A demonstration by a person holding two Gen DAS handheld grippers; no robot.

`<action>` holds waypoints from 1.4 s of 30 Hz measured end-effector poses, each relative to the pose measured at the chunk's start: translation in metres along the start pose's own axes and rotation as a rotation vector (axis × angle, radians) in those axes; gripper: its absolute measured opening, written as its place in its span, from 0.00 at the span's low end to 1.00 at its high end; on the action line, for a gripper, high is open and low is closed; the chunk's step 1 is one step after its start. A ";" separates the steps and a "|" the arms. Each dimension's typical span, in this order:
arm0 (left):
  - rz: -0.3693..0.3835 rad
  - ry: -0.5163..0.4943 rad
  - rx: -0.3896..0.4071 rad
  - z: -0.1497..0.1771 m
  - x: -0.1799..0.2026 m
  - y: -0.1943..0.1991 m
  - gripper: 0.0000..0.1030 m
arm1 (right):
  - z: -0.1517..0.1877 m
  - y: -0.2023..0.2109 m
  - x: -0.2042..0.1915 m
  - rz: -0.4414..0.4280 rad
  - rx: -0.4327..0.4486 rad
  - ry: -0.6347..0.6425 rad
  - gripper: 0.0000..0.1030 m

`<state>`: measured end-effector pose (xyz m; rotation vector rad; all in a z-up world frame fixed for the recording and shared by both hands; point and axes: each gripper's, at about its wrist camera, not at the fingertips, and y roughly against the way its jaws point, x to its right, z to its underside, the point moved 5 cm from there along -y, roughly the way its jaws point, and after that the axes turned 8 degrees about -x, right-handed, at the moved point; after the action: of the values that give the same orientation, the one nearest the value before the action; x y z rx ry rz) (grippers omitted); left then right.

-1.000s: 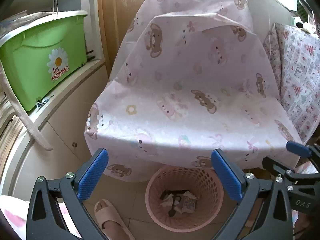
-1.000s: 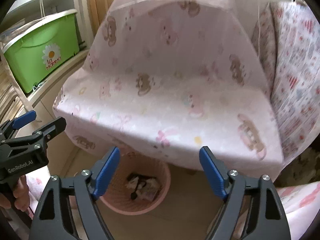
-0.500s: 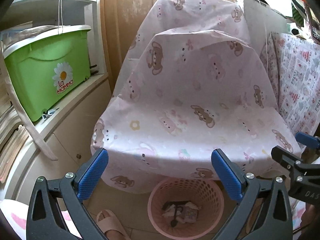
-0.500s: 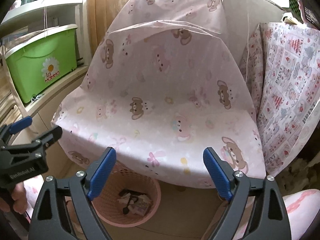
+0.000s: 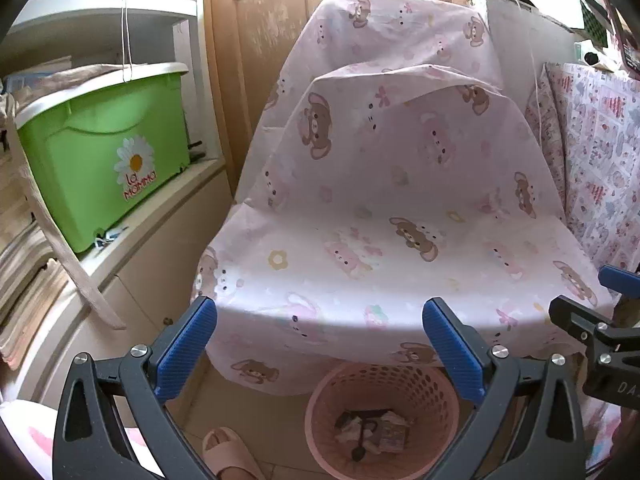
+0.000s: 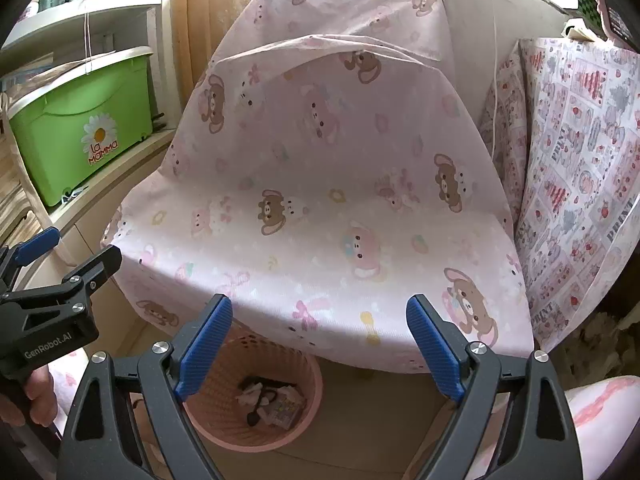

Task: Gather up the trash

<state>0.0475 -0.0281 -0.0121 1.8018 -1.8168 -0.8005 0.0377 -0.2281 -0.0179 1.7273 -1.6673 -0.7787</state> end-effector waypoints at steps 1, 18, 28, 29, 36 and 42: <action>-0.001 0.002 0.003 0.000 0.000 0.001 0.99 | 0.000 0.000 0.000 0.004 0.001 -0.001 0.87; -0.017 0.052 0.008 -0.003 -0.015 0.002 0.99 | 0.001 -0.002 -0.001 0.002 -0.011 -0.005 0.87; -0.017 0.031 0.000 -0.002 -0.011 -0.001 0.99 | 0.001 -0.004 0.000 0.000 -0.018 -0.007 0.87; -0.015 0.030 0.000 -0.002 -0.011 -0.001 0.99 | 0.001 -0.004 0.000 -0.001 -0.018 -0.007 0.87; -0.008 0.040 -0.010 -0.001 -0.012 -0.005 0.99 | 0.001 -0.004 0.000 -0.001 -0.019 -0.007 0.87; -0.018 0.035 -0.004 -0.001 -0.013 -0.004 0.99 | 0.002 -0.002 -0.001 -0.002 -0.013 -0.011 0.87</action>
<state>0.0519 -0.0154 -0.0136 1.8209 -1.7779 -0.7738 0.0379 -0.2275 -0.0206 1.7195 -1.6642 -0.7992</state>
